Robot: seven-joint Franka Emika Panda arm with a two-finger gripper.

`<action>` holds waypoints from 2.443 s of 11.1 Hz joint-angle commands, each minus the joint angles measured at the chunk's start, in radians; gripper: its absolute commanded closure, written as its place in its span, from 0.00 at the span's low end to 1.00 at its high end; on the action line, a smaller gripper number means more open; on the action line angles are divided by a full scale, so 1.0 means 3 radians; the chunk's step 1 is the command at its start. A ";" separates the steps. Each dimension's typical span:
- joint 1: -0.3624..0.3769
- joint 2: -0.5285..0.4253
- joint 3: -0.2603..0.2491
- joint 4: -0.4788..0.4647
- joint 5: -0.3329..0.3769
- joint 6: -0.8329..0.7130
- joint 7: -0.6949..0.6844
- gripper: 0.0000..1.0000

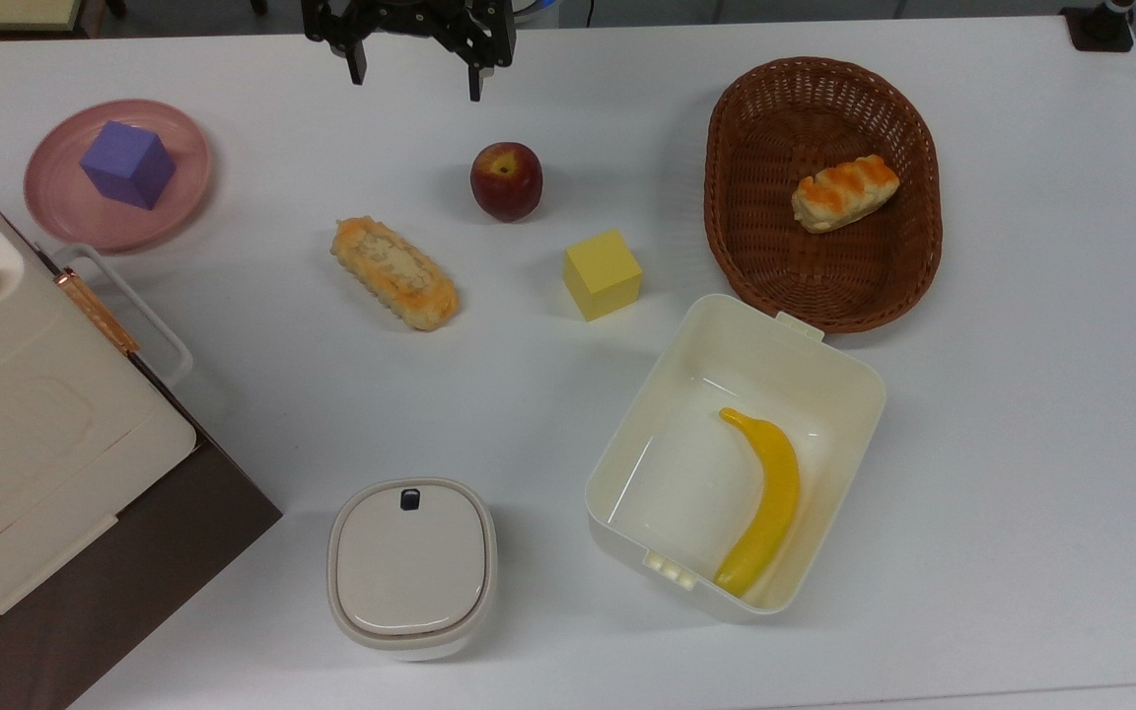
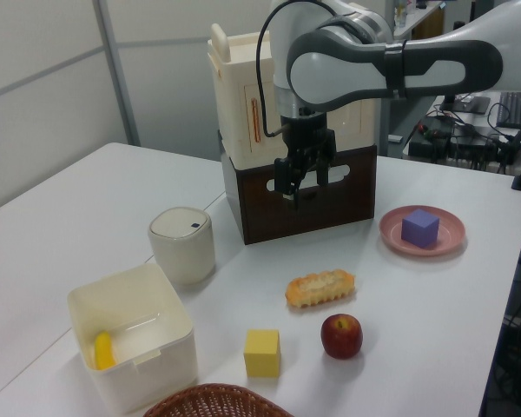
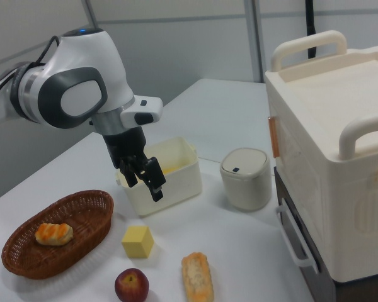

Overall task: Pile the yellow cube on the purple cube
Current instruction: 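Move the gripper over the yellow cube and lower toward it, then close the gripper on the yellow cube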

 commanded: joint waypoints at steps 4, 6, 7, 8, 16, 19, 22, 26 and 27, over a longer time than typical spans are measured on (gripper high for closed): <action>0.0042 0.0112 -0.0043 -0.0025 0.0045 0.0011 -0.0771 0.00; 0.0139 0.0184 -0.0043 -0.0035 0.0050 0.0021 -0.0879 0.00; 0.0160 0.0225 -0.0043 -0.0040 0.0045 0.0021 -0.0879 0.00; 0.0165 0.0251 -0.0043 -0.0035 0.0045 0.0021 -0.0879 0.00; 0.0543 0.0557 -0.0043 -0.0427 0.0045 0.0521 -0.0869 0.00; 0.0732 0.0818 -0.0043 -0.0510 0.0019 0.0675 -0.0844 0.00; 0.0763 0.0992 -0.0028 -0.0505 0.0019 0.0838 -0.0833 0.00; 0.0774 0.1049 0.0008 -0.0490 0.0029 0.0896 -0.0874 0.00; 0.0768 0.1008 0.0008 -0.0485 0.0029 0.0865 -0.0879 0.00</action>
